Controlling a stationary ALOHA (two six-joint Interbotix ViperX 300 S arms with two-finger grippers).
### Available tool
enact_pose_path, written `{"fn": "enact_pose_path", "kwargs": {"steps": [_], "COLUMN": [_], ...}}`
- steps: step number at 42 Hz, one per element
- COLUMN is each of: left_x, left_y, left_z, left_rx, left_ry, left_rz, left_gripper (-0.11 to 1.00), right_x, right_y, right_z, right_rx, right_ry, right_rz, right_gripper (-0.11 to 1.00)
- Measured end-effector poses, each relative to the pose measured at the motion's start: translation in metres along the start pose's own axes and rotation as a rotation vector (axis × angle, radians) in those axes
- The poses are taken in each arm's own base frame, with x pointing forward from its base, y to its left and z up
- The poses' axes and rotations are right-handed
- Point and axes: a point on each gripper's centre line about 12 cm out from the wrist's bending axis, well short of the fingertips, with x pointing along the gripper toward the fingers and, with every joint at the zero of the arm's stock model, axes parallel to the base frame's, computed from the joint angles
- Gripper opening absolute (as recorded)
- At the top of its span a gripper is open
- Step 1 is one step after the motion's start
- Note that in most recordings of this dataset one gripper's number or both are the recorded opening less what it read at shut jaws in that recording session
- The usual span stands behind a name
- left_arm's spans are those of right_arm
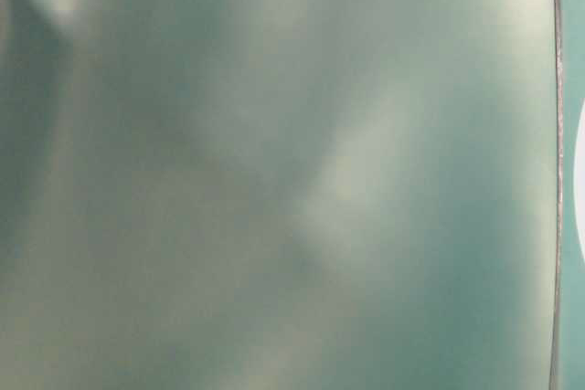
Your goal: Scoop the yellow hexagonal prism block from the bowl with a spoon using the right arm.
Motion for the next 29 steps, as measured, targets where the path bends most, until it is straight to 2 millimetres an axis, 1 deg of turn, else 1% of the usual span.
{"fn": "enact_pose_path", "kwargs": {"steps": [2,13,16,19,24,28,29], "left_x": [-0.0002,-0.0002,-0.0002,-0.0002,-0.0002,-0.0002,-0.0002], "left_y": [-0.0004,-0.0008,-0.0008,-0.0008,-0.0008,-0.0008,-0.0008], "left_z": [0.0005,0.0003,0.0005,0.0003,0.0005,0.0003,0.0005], "left_rx": [0.015,0.018,0.018,0.016,0.018,0.018,0.018], "left_ry": [-0.003,-0.002,-0.003,-0.002,-0.003,-0.002,-0.003], "left_rz": [-0.004,-0.006,-0.006,-0.006,-0.006,-0.006,-0.006], "left_gripper": [0.02,0.01,0.01,0.01,0.01,0.01,0.01], "right_x": [0.0000,0.0000,0.0000,0.0002,0.0011,0.0026,0.0031], "right_y": [-0.0004,0.0000,-0.0003,0.0000,0.0000,0.0000,0.0000], "right_z": [-0.0002,-0.0011,-0.0013,-0.0016,-0.0029,-0.0043,-0.0049], "right_rx": [0.006,0.005,0.004,0.006,0.006,0.008,0.008], "right_ry": [0.002,0.009,0.011,0.012,0.018,0.026,0.029], "right_rz": [-0.002,0.000,-0.002,0.000,0.000,-0.001,-0.001], "right_gripper": [0.00,0.00,0.03,0.12,0.37,0.49,0.51]}}
